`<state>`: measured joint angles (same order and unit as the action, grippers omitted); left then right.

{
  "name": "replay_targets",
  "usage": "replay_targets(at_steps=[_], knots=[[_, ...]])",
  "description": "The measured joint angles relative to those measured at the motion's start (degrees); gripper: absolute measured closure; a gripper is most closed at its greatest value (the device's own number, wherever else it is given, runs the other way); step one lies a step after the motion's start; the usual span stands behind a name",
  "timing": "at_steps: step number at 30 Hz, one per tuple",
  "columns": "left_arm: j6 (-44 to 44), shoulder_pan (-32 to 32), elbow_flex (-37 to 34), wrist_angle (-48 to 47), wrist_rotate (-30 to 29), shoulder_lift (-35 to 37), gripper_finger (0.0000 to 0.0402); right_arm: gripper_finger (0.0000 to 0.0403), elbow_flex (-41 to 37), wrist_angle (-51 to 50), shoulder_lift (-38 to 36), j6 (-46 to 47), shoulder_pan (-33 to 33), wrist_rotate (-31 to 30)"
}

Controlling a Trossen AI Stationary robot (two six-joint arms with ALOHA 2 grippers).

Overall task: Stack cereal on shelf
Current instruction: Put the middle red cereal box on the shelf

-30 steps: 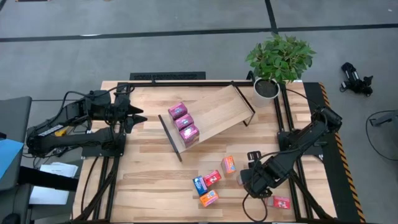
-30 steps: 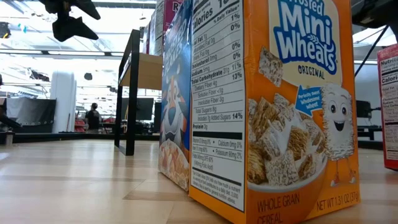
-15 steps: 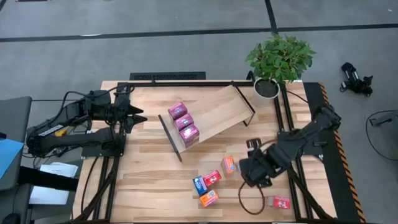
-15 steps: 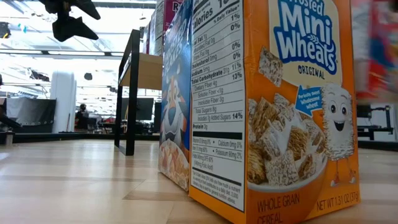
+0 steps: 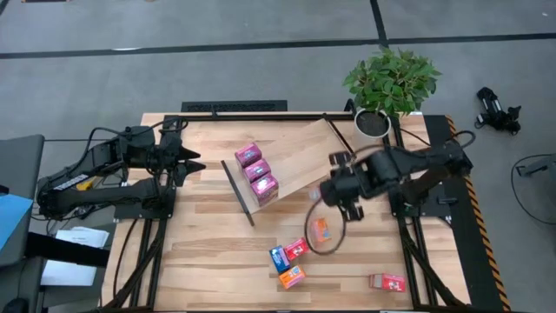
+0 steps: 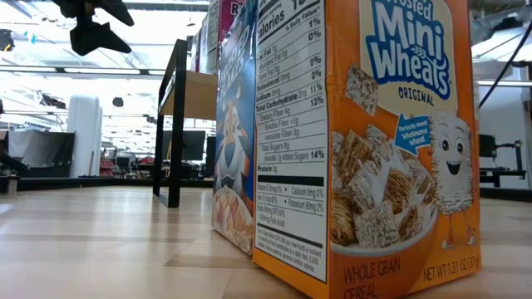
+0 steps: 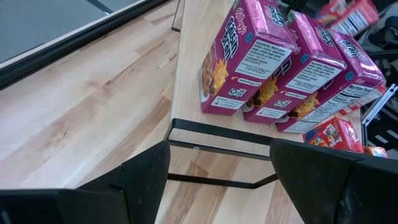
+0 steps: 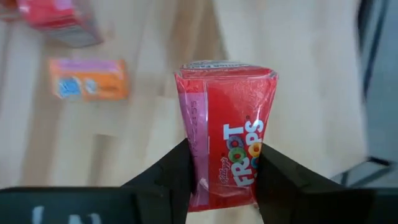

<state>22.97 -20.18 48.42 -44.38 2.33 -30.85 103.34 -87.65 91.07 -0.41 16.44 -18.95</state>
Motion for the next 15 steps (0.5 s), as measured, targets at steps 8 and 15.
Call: replay_targets(at_steps=[8,15], knots=[[-2.3,0.0,0.0,0.1,-2.6,0.0,0.0133,0.0239,0.5,12.2,0.0,-27.5,-11.1,-3.5],[-2.3,0.0,0.0,0.1,-4.9,0.0,0.0133,0.0233,0.5,24.8,0.0,-44.5,-20.5,-2.9]])
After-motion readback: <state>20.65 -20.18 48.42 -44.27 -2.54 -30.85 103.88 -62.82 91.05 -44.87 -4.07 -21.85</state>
